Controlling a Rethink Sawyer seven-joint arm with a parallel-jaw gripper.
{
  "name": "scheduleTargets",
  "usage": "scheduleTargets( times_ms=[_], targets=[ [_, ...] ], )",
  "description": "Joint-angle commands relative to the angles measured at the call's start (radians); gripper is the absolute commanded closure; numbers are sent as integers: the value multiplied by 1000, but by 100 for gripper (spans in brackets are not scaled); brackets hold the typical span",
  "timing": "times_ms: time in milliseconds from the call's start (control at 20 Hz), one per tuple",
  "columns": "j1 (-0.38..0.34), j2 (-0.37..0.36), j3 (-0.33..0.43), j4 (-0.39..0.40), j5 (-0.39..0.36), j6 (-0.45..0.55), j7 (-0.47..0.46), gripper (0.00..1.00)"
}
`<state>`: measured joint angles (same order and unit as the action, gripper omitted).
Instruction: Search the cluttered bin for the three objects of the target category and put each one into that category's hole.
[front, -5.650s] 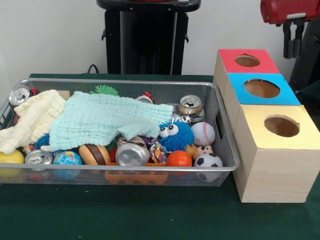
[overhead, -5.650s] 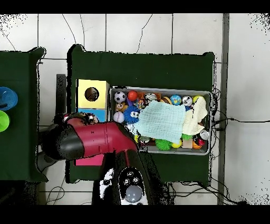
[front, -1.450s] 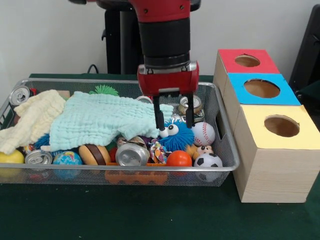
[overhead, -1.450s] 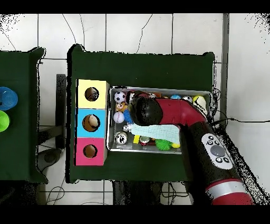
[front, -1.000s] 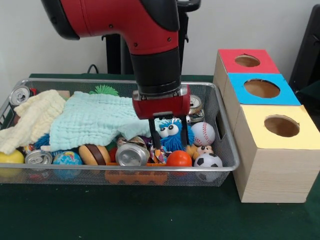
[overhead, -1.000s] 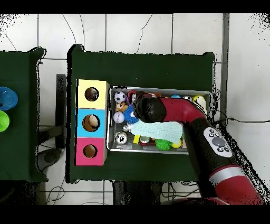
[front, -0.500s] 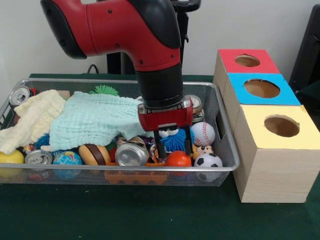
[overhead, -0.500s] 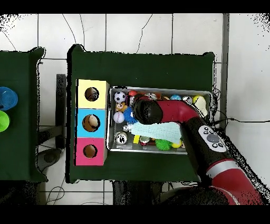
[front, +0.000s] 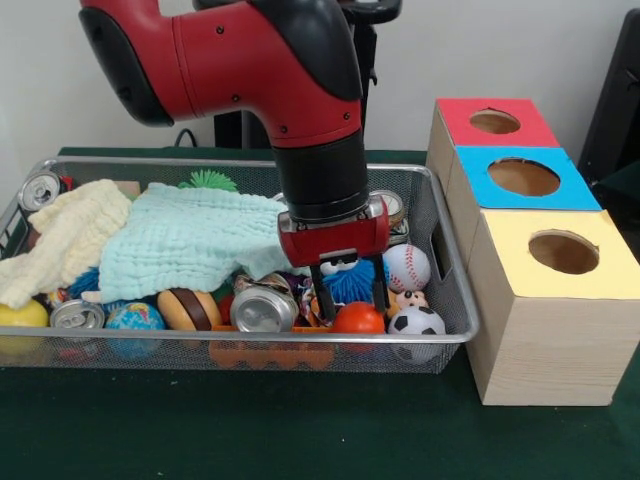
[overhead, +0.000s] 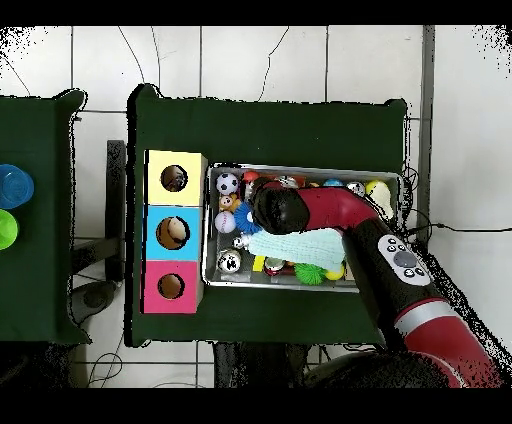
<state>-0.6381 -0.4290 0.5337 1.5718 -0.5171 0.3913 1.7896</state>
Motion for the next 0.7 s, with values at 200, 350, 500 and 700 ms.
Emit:
scheduleTargets(
  times_ms=[200, 350, 500, 700],
  targets=[
    [-83, 65, 123, -40, -62, 149, -282, 0],
    [-121, 67, 150, -21, -66, 166, -306, 0],
    [-152, 71, 173, -12, -69, 192, -332, 0],
    [-185, 73, 193, -15, -81, 226, -363, 0]
  ],
)
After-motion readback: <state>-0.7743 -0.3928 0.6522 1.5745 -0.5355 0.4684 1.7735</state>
